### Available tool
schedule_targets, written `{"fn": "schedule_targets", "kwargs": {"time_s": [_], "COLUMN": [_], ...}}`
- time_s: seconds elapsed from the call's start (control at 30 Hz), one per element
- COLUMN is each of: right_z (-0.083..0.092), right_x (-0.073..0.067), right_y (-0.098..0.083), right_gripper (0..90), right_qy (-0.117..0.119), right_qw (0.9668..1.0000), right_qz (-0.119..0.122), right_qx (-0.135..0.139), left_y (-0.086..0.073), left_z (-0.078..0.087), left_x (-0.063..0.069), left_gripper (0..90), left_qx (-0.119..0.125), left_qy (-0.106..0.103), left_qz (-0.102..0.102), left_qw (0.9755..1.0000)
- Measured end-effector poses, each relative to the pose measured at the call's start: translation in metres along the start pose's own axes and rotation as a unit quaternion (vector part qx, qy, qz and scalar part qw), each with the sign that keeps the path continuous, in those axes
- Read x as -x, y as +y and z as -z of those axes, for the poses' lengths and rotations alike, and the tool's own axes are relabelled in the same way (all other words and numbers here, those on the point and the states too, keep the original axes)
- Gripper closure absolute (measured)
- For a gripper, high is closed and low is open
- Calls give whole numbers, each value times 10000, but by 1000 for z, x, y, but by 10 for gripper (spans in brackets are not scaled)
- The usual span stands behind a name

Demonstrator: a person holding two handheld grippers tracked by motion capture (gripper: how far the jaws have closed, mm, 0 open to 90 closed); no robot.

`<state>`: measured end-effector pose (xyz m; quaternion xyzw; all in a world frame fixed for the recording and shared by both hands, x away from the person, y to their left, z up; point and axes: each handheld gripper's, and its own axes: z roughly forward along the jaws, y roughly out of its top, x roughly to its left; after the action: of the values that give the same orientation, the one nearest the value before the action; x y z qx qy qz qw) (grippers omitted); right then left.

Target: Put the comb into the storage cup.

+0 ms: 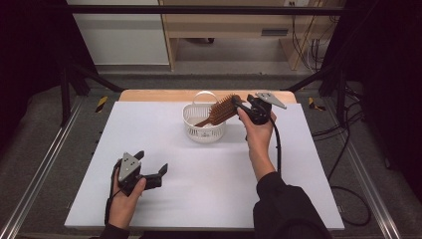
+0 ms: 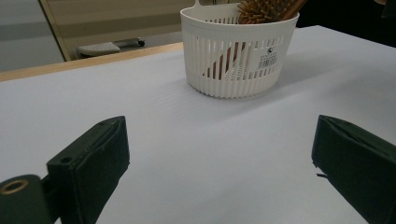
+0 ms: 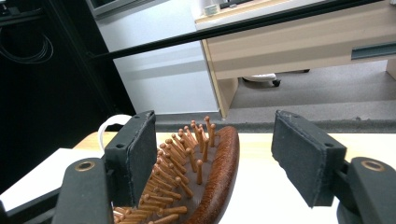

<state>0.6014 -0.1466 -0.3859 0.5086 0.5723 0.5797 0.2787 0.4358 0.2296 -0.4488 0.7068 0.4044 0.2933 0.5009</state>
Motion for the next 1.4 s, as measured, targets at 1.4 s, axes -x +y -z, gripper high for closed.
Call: {"fn": "schedule_targets", "kwargs": {"time_s": [1.4], "right_z": [21], "right_x": [11], "right_y": [12], "right_gripper": [55], "right_qy": [-46], "right_qw": [9998], "right_qz": [-155], "right_qx": [-138], "left_y": [0], "left_z": [1], "left_x": [-2], "left_gripper": [30], "left_qx": [46], "left_qy": [28], "left_qz": [34], "left_qw": [10000]}}
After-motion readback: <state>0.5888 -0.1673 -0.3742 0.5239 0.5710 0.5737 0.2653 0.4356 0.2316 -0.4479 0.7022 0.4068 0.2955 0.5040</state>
